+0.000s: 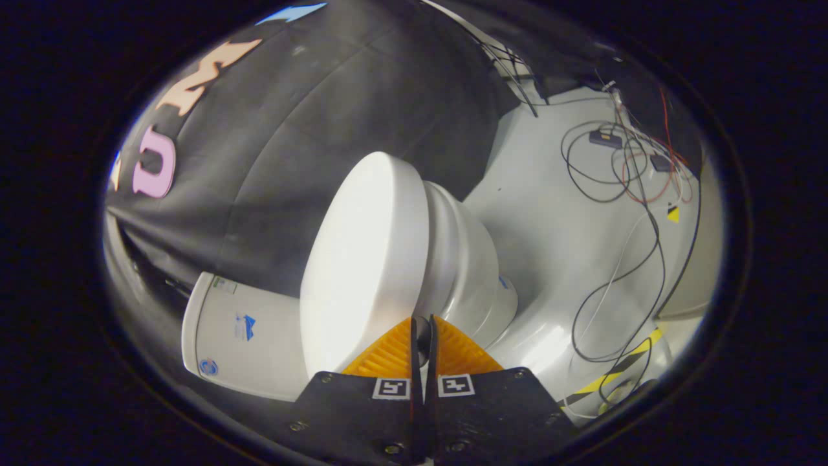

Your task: Open the toilet lid.

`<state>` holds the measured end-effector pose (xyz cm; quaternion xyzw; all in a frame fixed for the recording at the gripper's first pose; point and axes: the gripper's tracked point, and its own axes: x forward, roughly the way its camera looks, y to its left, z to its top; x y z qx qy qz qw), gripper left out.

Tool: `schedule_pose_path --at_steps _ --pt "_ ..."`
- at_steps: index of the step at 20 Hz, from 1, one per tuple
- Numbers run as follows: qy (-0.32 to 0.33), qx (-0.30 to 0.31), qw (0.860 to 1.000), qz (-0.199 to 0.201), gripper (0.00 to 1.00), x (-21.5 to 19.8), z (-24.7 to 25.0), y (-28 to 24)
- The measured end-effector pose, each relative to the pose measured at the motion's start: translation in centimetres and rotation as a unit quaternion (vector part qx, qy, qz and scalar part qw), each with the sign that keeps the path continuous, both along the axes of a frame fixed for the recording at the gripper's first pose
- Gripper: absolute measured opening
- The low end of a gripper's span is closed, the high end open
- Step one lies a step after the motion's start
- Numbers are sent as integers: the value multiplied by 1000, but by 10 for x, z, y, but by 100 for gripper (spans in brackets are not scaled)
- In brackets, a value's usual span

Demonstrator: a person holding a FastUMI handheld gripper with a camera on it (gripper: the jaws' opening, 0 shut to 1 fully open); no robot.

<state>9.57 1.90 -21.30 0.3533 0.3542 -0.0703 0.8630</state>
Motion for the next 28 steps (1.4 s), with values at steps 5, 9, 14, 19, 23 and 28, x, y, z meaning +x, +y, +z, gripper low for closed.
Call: schedule_pose_path --at_steps 5,9,14,19,23,28 --pt "-43 22 999 25 2 3 32 20" --pt "-70 6 996 48 1 2 63 35" --pt "-101 -4 992 76 1 0 106 65" --pt "-111 -62 986 109 1 -4 126 81" --pt "-120 -105 979 124 1 -4 139 99" --pt "-141 -124 973 134 1 -3 157 120"
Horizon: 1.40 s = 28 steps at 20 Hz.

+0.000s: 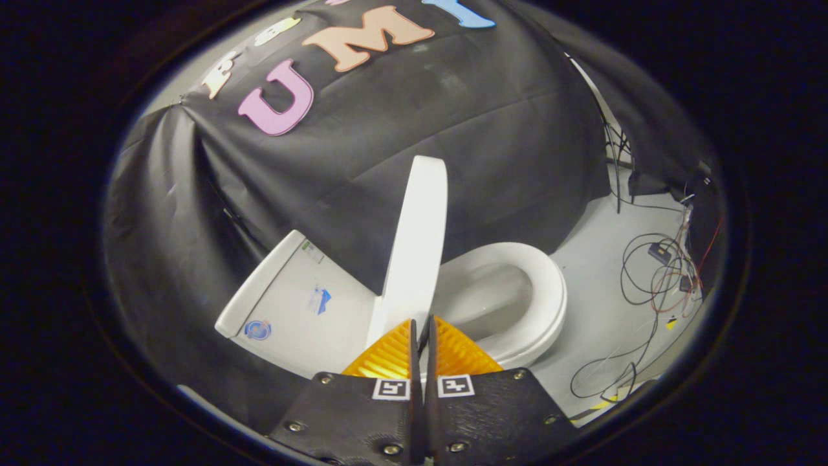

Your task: Open the toilet lid.

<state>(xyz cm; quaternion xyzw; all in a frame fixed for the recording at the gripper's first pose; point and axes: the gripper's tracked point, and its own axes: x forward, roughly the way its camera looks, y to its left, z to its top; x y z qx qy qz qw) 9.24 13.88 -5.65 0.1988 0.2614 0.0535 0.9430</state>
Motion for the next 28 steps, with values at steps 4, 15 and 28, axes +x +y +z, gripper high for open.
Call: schedule_pose_path --at_steps 4,15,28 --pt "-20 -34 999 11 1 -1 12 15" --pt "-55 -92 994 22 3 -2 34 54" --pt "-91 -151 984 35 3 -3 52 99"
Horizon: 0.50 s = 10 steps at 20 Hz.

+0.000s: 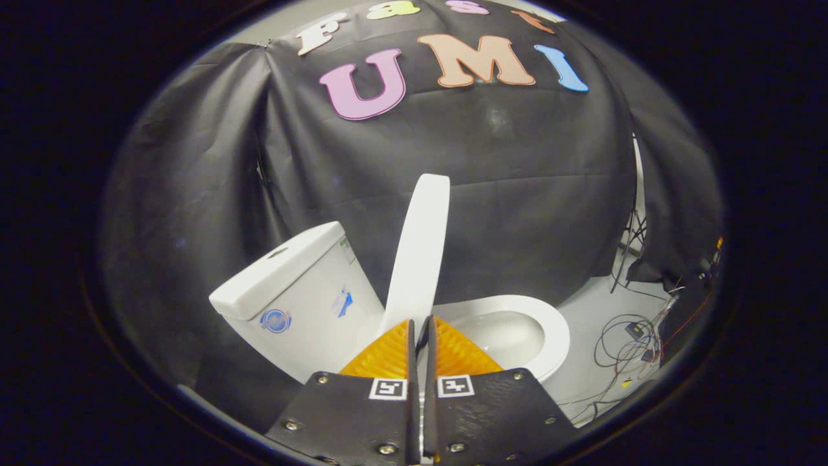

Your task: Open the toilet lid.

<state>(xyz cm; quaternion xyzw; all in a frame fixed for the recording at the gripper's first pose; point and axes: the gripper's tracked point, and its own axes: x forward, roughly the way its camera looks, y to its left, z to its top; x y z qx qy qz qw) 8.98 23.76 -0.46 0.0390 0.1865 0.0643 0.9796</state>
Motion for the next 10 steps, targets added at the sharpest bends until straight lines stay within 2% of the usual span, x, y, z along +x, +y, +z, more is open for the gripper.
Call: schedule_pose_path --at_steps 10 --pt "-14 1 1000 18 5 0 9 34"
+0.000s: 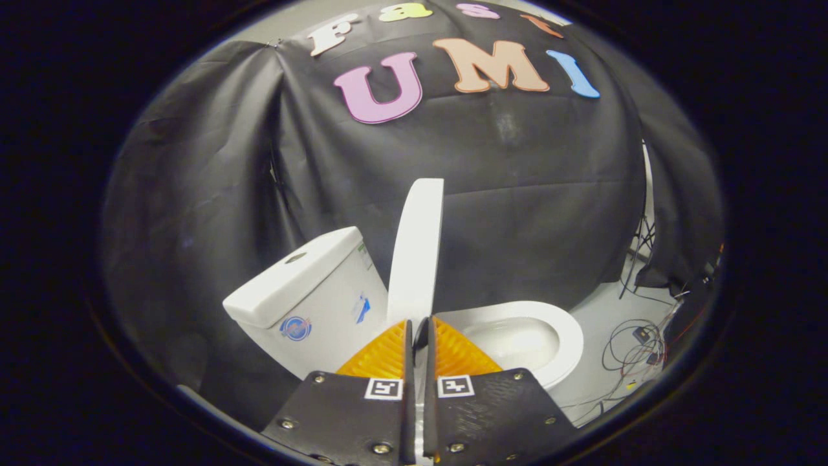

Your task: Open the toilet lid.

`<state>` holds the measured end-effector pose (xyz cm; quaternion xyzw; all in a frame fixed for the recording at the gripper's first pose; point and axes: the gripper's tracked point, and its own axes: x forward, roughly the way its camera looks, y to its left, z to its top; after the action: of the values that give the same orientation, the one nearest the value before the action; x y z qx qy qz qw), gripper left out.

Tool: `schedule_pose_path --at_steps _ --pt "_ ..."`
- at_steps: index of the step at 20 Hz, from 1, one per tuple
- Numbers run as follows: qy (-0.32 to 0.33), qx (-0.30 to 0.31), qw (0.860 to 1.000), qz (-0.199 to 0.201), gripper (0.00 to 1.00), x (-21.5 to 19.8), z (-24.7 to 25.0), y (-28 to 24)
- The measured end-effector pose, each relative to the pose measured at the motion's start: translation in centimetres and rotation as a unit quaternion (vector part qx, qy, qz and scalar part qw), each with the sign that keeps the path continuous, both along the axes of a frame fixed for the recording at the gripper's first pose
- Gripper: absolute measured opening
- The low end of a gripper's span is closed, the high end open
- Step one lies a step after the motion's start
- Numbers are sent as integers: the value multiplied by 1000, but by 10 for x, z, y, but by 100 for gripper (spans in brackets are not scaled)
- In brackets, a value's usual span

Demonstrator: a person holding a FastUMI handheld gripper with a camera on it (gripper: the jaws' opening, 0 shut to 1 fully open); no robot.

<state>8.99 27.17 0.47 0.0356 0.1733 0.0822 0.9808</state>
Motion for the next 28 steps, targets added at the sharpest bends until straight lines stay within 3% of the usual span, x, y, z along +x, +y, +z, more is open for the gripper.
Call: schedule_pose_path --at_steps 17,25,28 --pt "-18 -6 997 77 6 -9 0 92" --pt "-21 0 995 100 6 -10 -2 105" --pt "-15 8 995 100 21 -9 -5 97"
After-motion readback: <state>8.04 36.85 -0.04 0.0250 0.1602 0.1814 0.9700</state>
